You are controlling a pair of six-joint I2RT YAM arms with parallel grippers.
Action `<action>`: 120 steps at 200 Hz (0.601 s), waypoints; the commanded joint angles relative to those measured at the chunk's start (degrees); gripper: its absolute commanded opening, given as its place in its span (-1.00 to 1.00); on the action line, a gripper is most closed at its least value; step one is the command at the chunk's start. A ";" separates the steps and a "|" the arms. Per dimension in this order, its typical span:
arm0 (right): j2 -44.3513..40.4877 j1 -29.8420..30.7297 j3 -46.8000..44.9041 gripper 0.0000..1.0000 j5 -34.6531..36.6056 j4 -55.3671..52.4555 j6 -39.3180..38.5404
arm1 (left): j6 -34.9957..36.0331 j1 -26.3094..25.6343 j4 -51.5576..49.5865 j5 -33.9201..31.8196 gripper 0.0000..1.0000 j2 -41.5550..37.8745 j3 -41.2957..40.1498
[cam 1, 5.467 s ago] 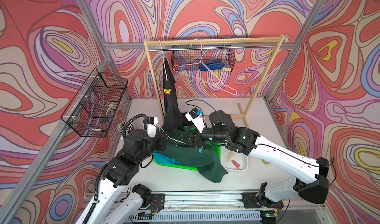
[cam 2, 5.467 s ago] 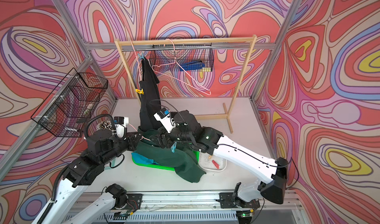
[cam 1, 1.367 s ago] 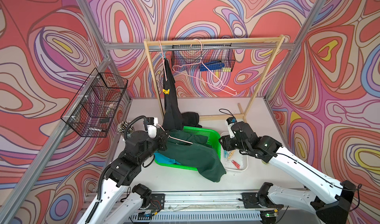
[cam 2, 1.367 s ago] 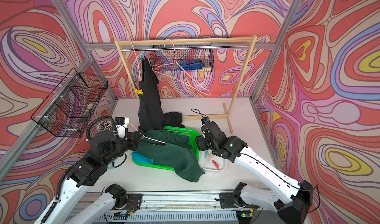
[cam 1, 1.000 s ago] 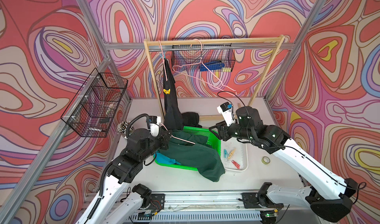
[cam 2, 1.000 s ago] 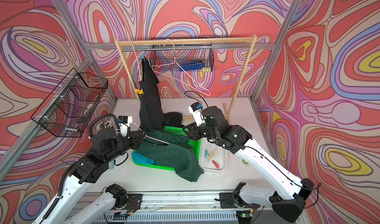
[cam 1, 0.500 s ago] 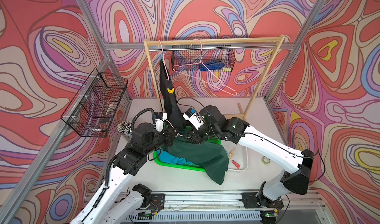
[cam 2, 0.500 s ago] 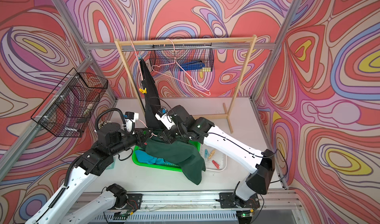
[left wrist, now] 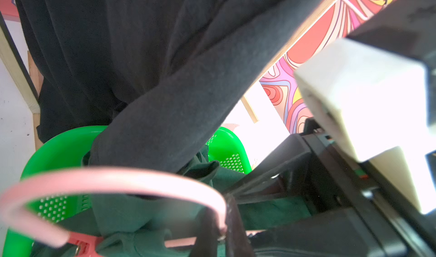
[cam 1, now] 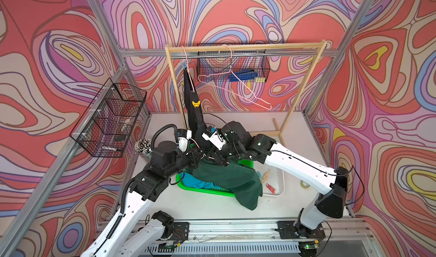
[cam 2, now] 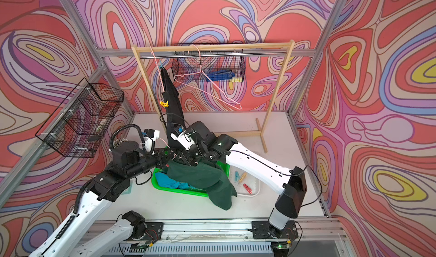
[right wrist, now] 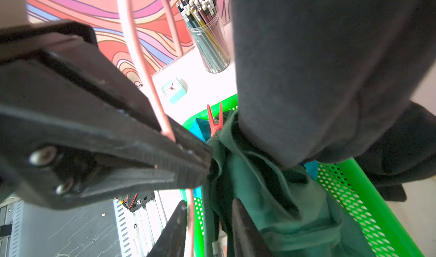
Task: Remove the clothespins securing t-shirts to the hanger
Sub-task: Adjust the hanger.
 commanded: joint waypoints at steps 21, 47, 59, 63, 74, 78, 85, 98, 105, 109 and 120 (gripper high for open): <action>1.42 0.80 0.22 -0.51 -1.91 2.42 0.67 | -1.41 -0.04 1.80 1.44 -1.00 -1.93 1.63; 2.20 0.85 0.56 -0.67 -3.22 3.12 0.55 | -1.61 -0.08 1.90 1.13 -1.00 -3.01 0.87; 2.71 0.86 0.80 -0.71 -3.20 3.01 0.34 | -2.02 -0.04 2.12 0.81 -1.00 -3.58 0.49; 2.94 0.88 0.88 -0.72 -3.28 3.01 0.27 | -2.15 -0.04 2.31 0.82 -1.00 -3.73 0.36; 3.70 0.88 1.36 -0.72 -3.37 2.84 0.19 | -2.51 -0.04 2.51 1.04 -1.00 -3.96 0.27; 3.98 0.89 1.64 -0.72 -3.56 2.79 0.08 | -2.62 -0.06 2.59 1.12 -1.00 -3.92 0.24; 4.44 0.86 2.04 -0.72 -3.80 2.67 -0.09 | -2.82 -0.10 2.73 1.51 -1.00 -3.81 0.21; 5.26 0.89 2.69 -0.73 -4.20 2.57 -0.36 | -3.00 -0.09 2.49 1.99 -1.00 -3.37 0.55; 5.29 0.89 2.89 -0.78 -4.25 2.50 -0.46 | -3.10 -0.06 2.20 2.14 -1.00 -3.13 0.79; 5.29 0.90 2.84 -0.82 -4.25 2.61 -0.64 | -3.08 -0.06 2.03 2.14 -1.00 -3.04 0.86; 5.29 0.91 2.37 -0.95 -4.25 2.85 -1.01 | -3.02 -0.04 1.24 1.63 -1.00 -3.00 1.21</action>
